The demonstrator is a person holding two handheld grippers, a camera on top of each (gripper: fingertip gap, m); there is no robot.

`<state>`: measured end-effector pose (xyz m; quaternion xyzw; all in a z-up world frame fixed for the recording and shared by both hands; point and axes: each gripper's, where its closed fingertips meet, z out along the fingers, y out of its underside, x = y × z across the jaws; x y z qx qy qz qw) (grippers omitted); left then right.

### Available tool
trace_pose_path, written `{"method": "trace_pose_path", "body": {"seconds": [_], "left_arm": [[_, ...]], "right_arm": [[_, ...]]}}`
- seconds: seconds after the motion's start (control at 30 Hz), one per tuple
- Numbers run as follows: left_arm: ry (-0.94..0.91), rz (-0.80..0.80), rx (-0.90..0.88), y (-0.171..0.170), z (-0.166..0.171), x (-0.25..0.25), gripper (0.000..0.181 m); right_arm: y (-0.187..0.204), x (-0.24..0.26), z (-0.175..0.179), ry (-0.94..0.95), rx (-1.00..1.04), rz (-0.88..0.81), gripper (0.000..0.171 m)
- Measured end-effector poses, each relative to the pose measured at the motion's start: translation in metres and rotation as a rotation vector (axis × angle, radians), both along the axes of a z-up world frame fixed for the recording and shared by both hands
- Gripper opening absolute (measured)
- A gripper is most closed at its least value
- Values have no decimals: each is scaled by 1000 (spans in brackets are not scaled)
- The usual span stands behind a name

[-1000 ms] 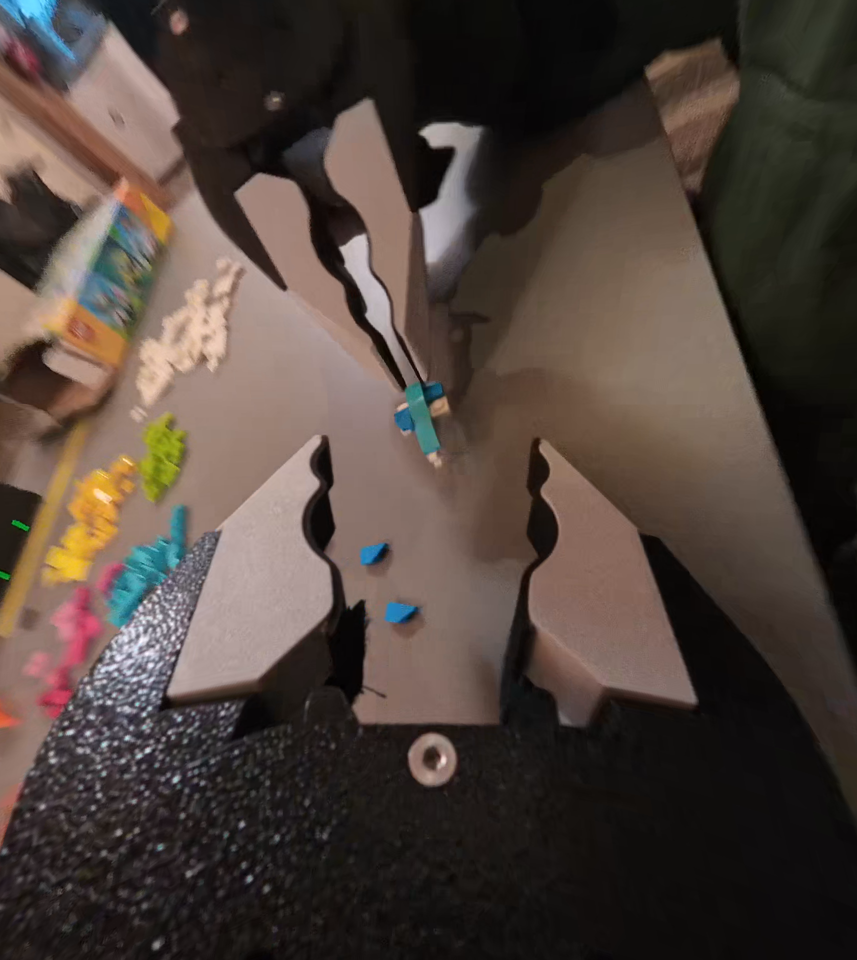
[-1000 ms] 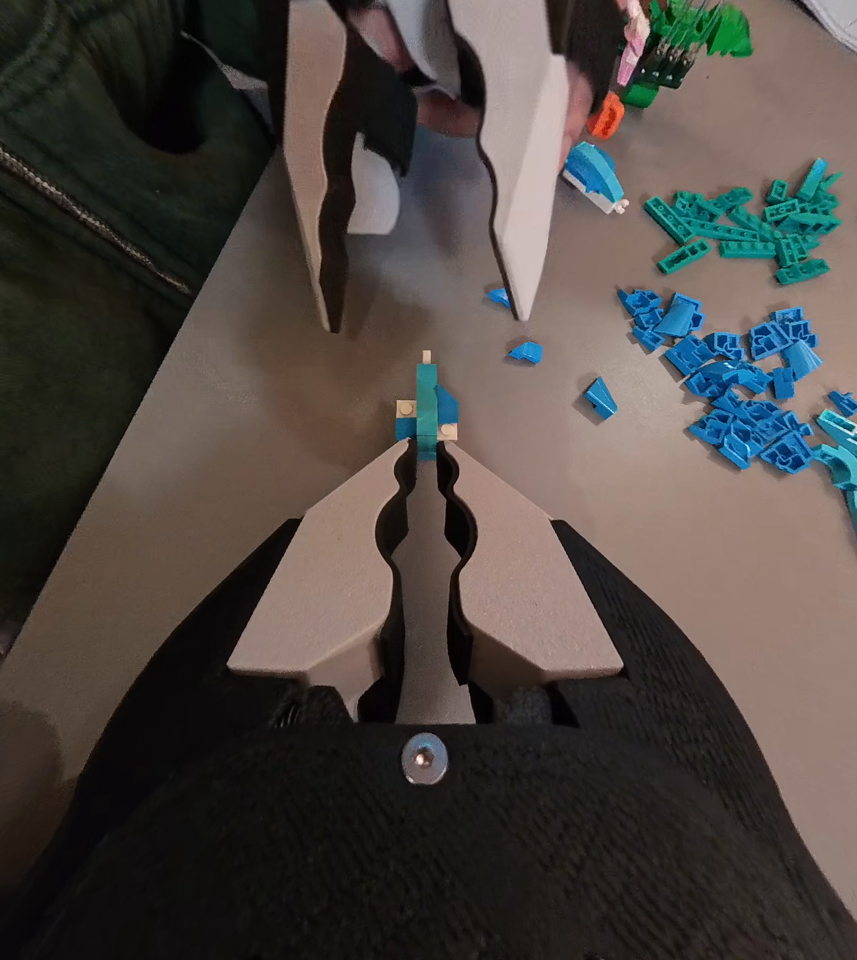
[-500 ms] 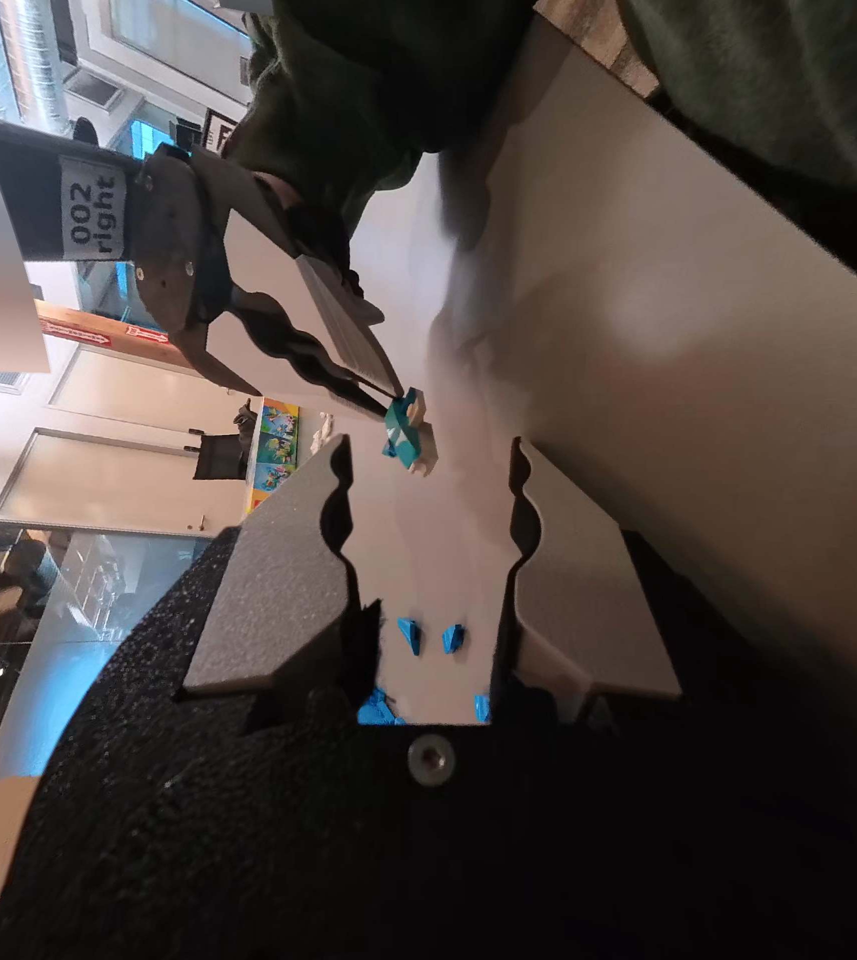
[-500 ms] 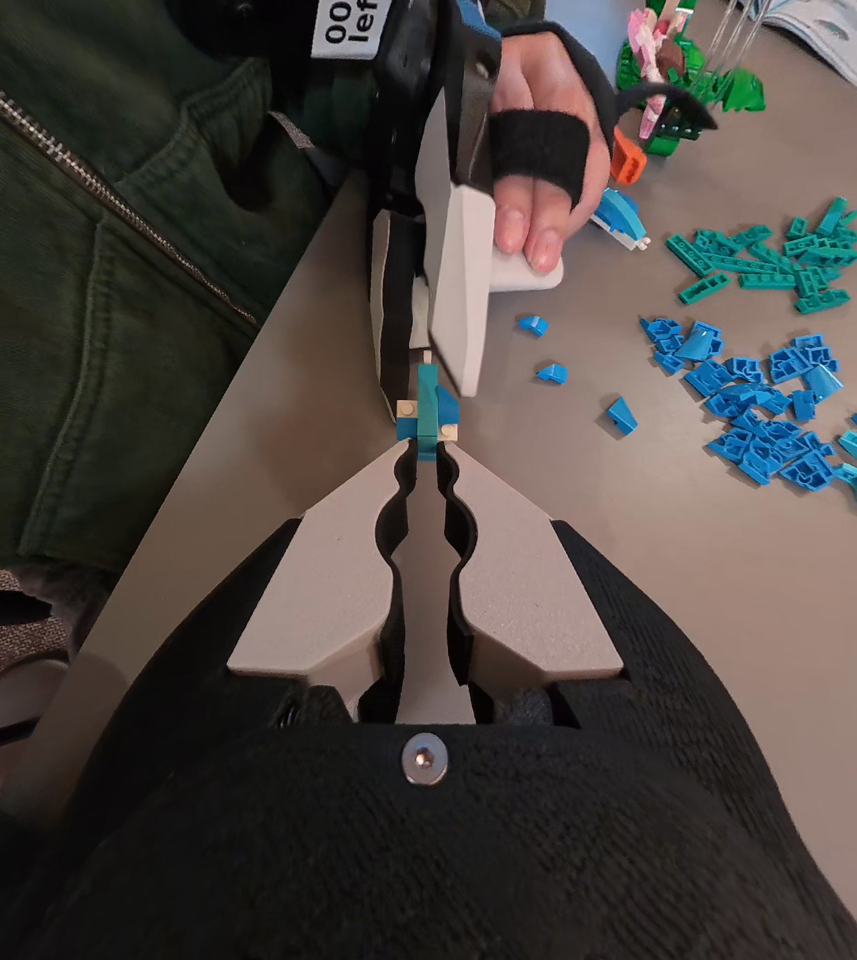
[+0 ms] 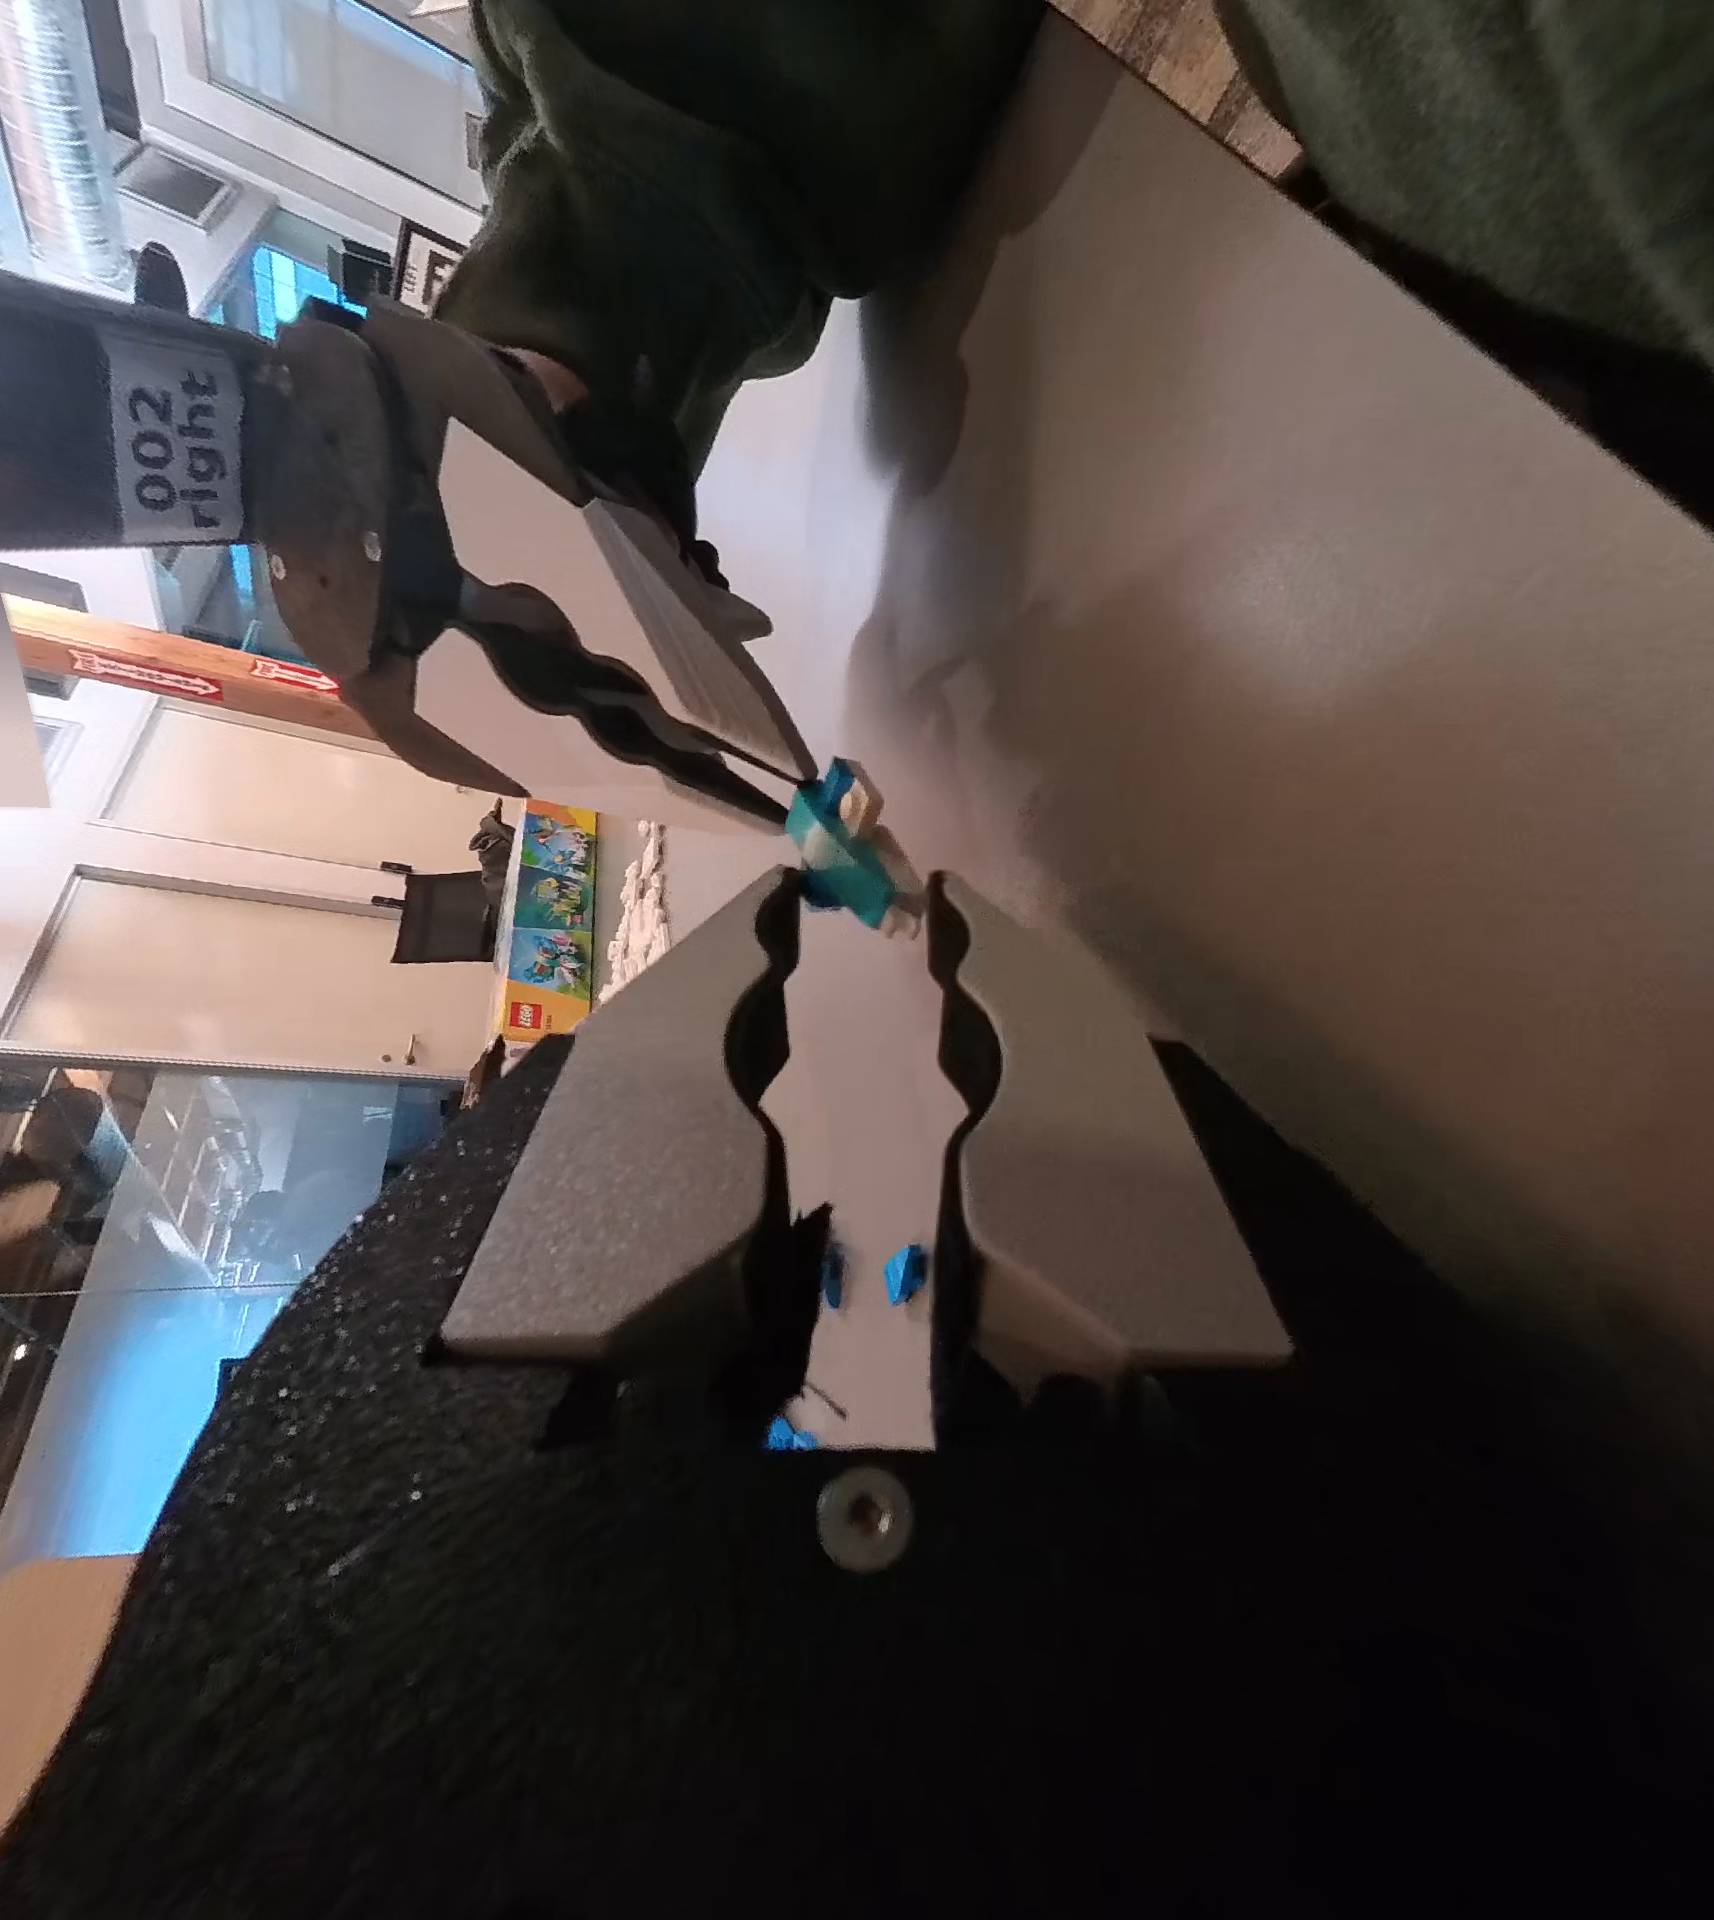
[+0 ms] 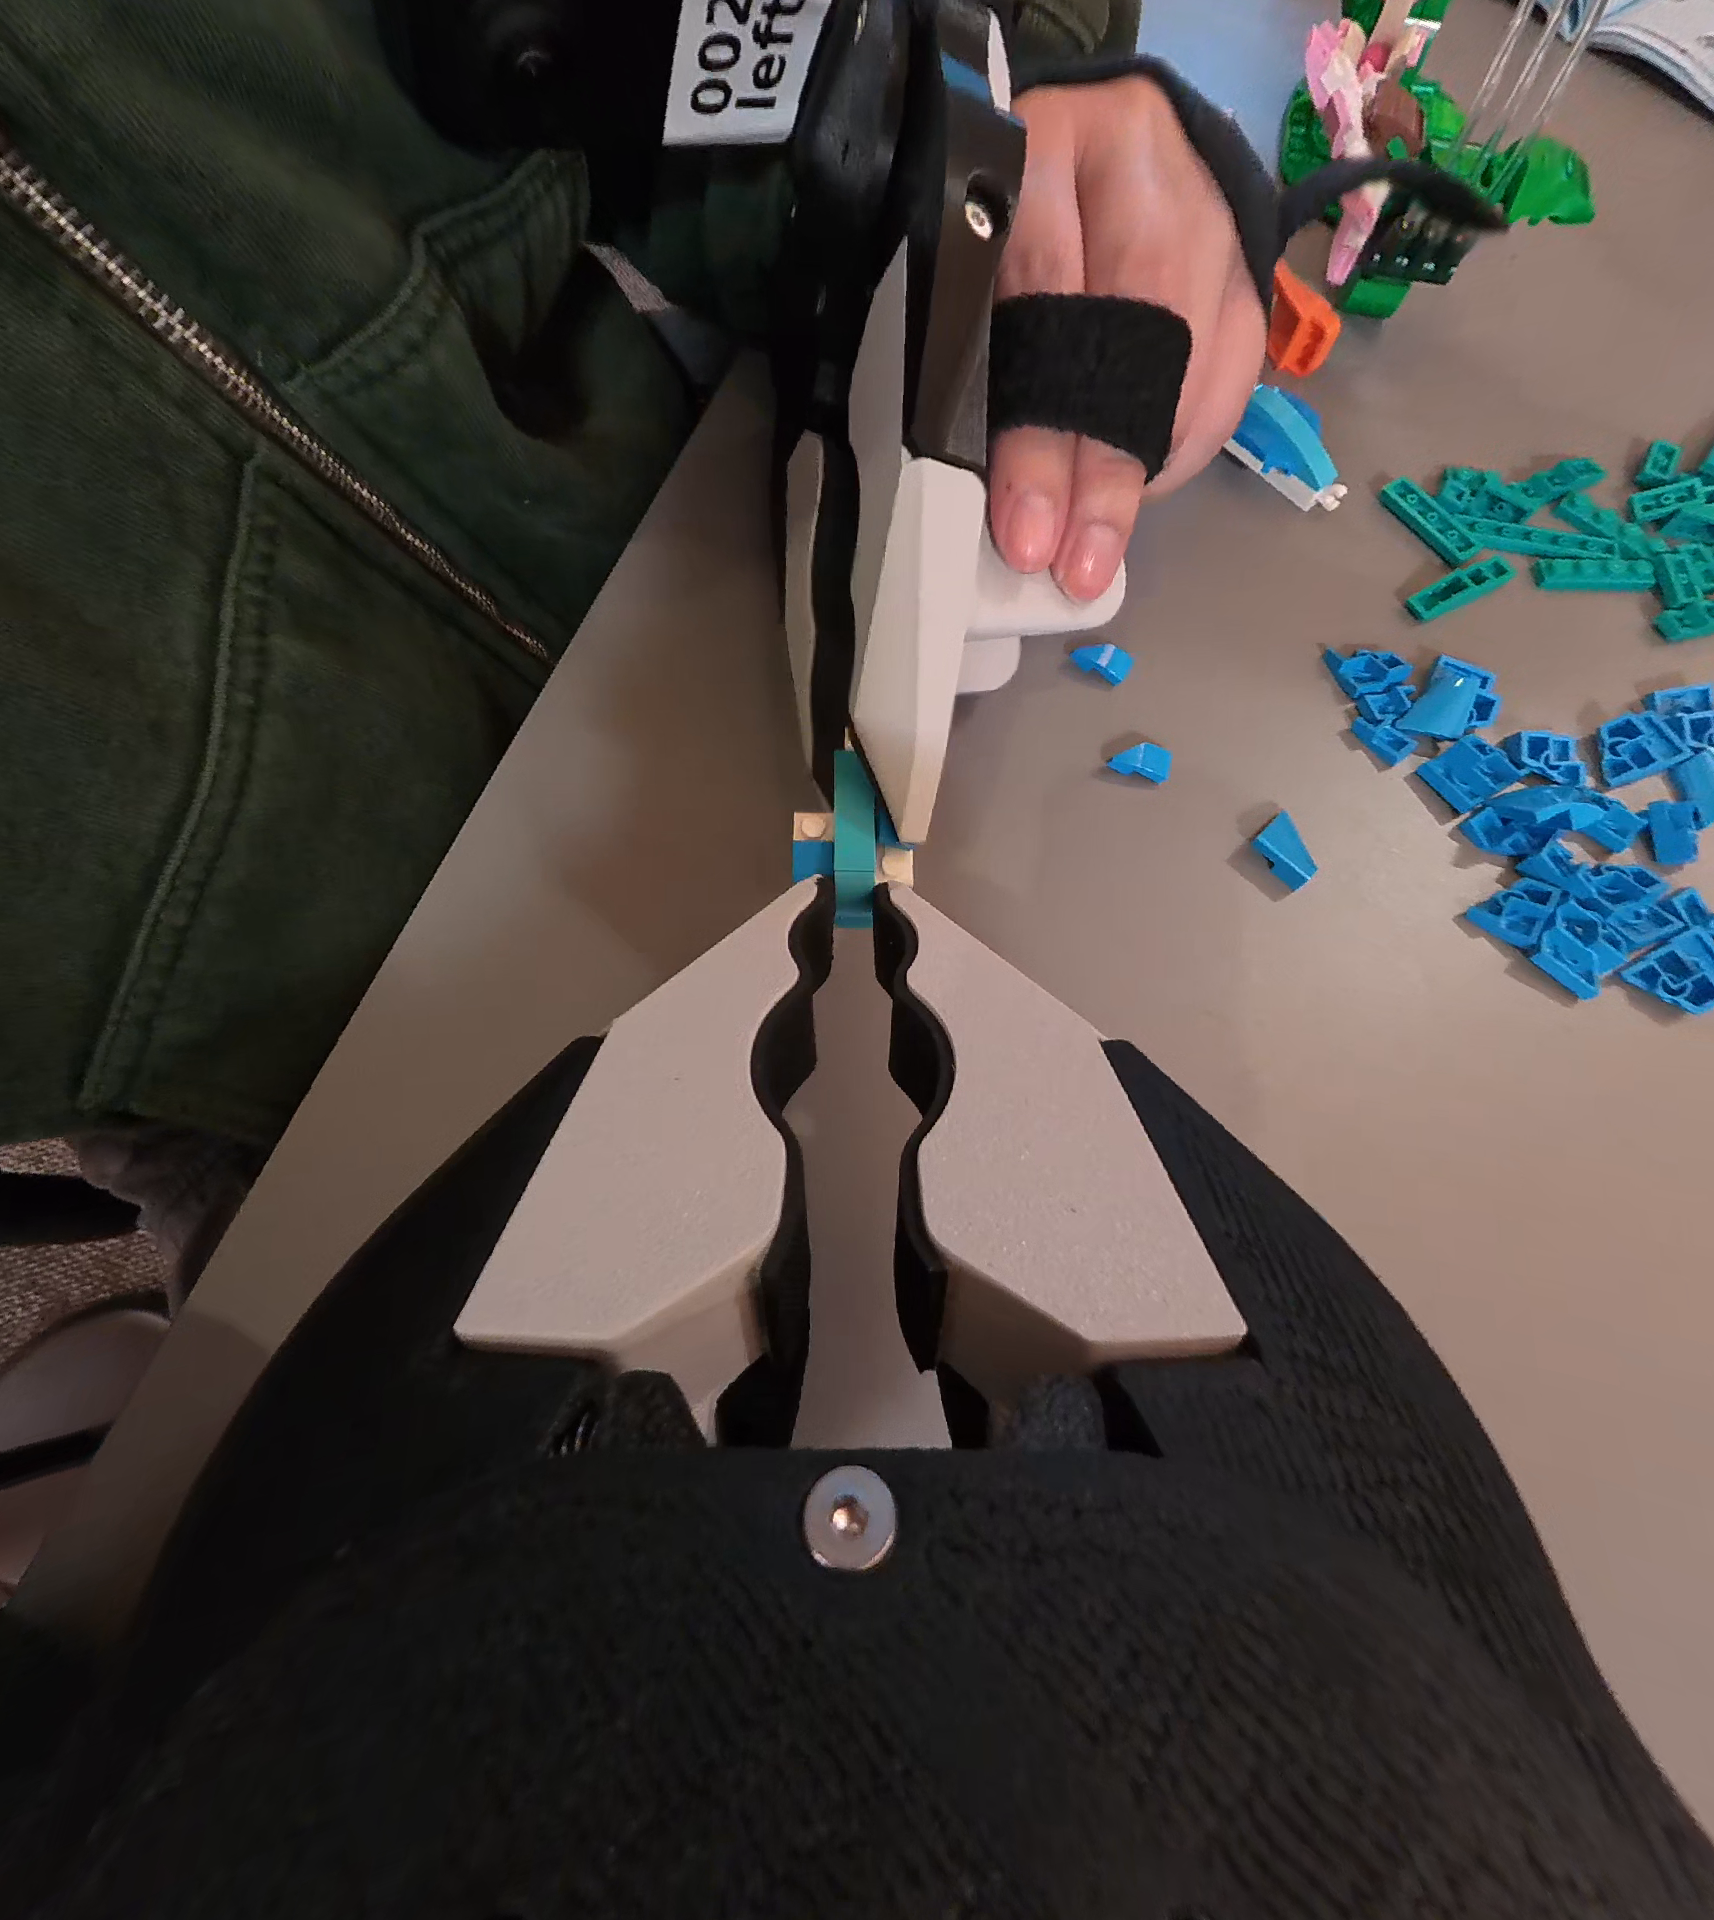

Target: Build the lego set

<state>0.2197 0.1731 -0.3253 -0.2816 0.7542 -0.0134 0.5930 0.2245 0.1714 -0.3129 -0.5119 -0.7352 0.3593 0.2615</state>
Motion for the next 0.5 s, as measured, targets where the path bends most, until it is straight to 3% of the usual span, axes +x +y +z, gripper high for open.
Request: {"method": "trace_pose_path", "body": {"seconds": [0.03,0.27,0.5], "left_arm": [[0,1,0,0,0,0,21],[-24,19,42,3,7,-2,11],[-25,12,34,2,6,-2,12]], "right_arm": [[0,0,0,1,-4,0,6],[3,1,-2,6,-31,-8,5],[2,0,-1,31,-68,2,5]]}}
